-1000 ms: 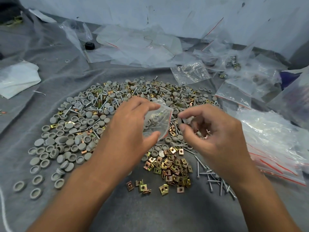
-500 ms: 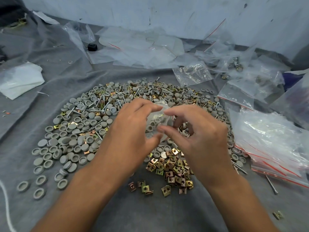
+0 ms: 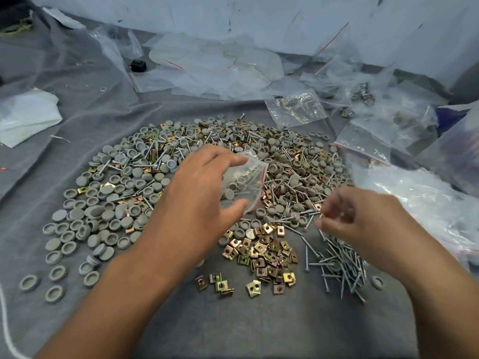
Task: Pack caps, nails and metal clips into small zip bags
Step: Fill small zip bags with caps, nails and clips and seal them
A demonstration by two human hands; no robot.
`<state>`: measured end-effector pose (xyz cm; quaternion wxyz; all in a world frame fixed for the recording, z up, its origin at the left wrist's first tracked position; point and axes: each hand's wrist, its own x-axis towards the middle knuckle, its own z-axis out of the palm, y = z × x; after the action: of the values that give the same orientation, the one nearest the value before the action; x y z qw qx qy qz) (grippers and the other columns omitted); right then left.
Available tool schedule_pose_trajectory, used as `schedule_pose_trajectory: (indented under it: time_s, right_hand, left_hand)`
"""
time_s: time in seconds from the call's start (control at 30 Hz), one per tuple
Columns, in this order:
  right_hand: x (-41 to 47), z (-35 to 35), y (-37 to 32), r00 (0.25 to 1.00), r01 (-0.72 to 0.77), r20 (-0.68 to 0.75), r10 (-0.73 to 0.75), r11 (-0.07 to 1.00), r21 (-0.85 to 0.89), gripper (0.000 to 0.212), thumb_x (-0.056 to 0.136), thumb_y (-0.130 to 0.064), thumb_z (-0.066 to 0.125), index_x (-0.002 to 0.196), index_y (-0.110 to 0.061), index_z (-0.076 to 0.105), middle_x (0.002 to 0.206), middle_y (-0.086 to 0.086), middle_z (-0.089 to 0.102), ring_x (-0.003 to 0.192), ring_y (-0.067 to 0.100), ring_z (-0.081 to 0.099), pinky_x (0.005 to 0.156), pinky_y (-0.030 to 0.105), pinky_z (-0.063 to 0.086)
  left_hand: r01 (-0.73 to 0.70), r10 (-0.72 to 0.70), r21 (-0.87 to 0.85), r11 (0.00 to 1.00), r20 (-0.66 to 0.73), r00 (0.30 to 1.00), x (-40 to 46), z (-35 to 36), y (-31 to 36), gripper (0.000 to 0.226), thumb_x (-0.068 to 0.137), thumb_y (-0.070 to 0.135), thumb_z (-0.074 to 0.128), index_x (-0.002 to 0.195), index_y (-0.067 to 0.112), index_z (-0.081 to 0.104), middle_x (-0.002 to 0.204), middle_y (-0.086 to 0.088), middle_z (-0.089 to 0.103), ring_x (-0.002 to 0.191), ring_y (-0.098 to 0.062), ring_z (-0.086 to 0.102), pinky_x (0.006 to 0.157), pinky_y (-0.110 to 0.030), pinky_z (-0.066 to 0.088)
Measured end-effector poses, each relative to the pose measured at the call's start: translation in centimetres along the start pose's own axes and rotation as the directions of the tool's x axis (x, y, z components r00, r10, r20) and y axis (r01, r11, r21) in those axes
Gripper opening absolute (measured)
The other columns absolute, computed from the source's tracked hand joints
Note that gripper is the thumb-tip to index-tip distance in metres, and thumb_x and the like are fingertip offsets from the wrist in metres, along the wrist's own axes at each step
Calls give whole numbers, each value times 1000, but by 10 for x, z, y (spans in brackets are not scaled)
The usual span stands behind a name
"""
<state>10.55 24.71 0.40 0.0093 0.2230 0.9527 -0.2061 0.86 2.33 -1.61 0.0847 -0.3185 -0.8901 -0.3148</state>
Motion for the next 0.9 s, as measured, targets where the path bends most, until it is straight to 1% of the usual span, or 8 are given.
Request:
schedule_pose_trajectory:
  time_s: [0.07, 0.13, 0.27, 0.43, 0.57, 0.63, 0.8, 0.9]
  right_hand:
    - [-1, 4, 15, 968, -126, 201, 149, 984, -126, 25, 77, -38, 87, 83, -30, 65, 78, -14, 67, 71, -2, 58, 56, 20, 37]
    - [-2, 6, 20, 947, -161, 249, 200, 972, -170, 31, 73, -38, 90, 87, -29, 64, 84, -14, 67, 76, -1, 58, 59, 19, 39]
    - [-1, 12, 28, 979, -131, 137, 147, 984, -123, 27, 74, -26, 90, 77, -31, 64, 79, -17, 67, 73, -4, 58, 58, 18, 37]
    - [4, 17, 35, 987, -98, 111, 113, 987, -130, 25, 81, -12, 76, 77, -33, 62, 82, -16, 67, 74, 0, 59, 56, 16, 36]
    - [4, 9, 34, 998, -63, 29, 61, 997, 36, 23, 78, -11, 78, 77, -30, 67, 77, -15, 69, 67, -2, 61, 56, 7, 42]
    - [2, 2, 34, 999, -50, 13, 49, 995, 85, 21, 78, -15, 81, 81, -31, 68, 78, -15, 69, 67, -2, 61, 57, 6, 42]
    - [-3, 1, 32, 986, -72, 138, 94, 984, -161, 18, 82, -36, 81, 87, -36, 64, 88, -17, 61, 77, -3, 53, 57, 13, 34]
    - [-5, 2, 27, 959, -85, 237, 152, 959, -271, 32, 79, -48, 83, 95, -35, 58, 98, -11, 58, 85, 7, 54, 61, 21, 37]
  left_hand:
    - [1, -1, 8, 1000, 3, 1000, 0, 0, 0, 62, 77, 40, 70, 136, 29, 56, 119, 24, 43, 99, 1, 43, 98, -22, 38]
    - [3, -3, 18, 1000, 3, 1000, 0, -1, 1, 61, 77, 40, 70, 135, 29, 56, 119, 24, 43, 98, 1, 41, 97, -22, 37]
    - [2, -3, 28, 1000, 12, 1000, 1, 0, 3, 61, 78, 38, 75, 135, 29, 56, 119, 23, 44, 98, 0, 42, 96, -21, 35]
    - [5, -5, 31, 1000, 19, 1000, 0, 2, 6, 62, 77, 37, 75, 135, 30, 55, 120, 24, 44, 97, 3, 41, 97, -19, 34]
    - [16, -17, 40, 999, 24, 1000, 1, 2, 5, 63, 77, 40, 74, 135, 32, 53, 120, 26, 42, 100, 2, 42, 98, -20, 34]
    - [16, -17, 43, 999, 21, 1000, 1, 2, 4, 62, 77, 41, 74, 135, 33, 53, 120, 26, 41, 100, 3, 41, 99, -21, 33]
    - [10, -11, 46, 999, 14, 1000, 1, 1, 1, 62, 78, 40, 75, 136, 32, 54, 119, 26, 42, 99, 4, 40, 97, -21, 32]
    - [9, -9, 45, 999, 0, 1000, 1, 2, 0, 61, 79, 38, 77, 135, 32, 55, 119, 25, 42, 97, 6, 37, 96, -20, 32]
